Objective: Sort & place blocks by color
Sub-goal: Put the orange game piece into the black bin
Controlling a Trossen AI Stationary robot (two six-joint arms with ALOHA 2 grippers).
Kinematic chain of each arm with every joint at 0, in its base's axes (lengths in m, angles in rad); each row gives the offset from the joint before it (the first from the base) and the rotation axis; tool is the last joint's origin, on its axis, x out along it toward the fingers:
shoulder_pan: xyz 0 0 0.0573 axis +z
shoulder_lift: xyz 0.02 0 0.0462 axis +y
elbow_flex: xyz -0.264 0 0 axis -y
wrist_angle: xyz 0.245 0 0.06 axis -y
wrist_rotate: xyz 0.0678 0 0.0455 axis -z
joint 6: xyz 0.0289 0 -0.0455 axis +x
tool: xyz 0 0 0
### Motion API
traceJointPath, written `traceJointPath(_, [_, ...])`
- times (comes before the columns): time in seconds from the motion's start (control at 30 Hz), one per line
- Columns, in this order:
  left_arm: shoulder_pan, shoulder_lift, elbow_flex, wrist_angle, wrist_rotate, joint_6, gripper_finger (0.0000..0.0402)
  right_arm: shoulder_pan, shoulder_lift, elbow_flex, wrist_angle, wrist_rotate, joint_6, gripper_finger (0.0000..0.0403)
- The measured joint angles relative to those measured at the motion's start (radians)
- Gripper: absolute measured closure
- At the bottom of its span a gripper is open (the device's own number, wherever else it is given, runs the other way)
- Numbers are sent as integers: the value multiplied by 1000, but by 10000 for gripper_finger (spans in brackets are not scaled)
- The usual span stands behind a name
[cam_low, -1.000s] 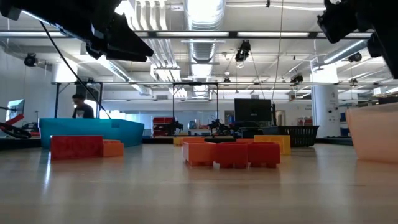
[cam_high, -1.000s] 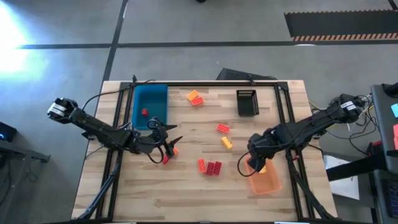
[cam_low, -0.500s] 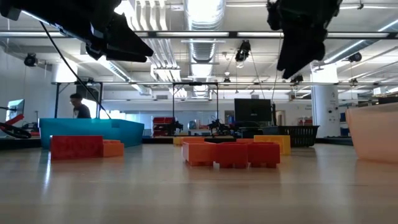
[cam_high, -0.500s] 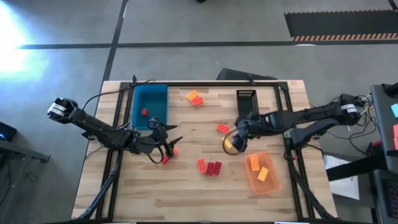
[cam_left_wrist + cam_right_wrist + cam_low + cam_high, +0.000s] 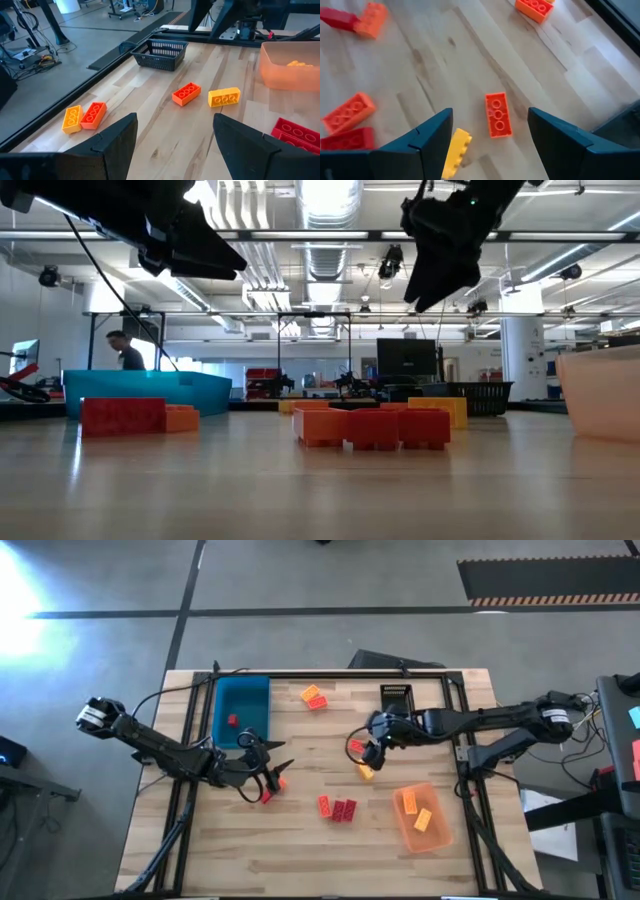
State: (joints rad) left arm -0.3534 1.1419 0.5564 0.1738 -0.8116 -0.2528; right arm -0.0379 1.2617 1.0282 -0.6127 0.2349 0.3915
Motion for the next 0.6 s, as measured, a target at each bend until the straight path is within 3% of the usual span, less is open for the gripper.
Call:
traceJointPath(0.23, [0, 0, 0, 0, 0, 5, 157, -30, 122, 84, -23, -7, -98, 156])
traceJointPath(0.6, [0, 0, 0, -2, 0, 6, 157, -50, 346, 254, -197, -8, -230, 158])
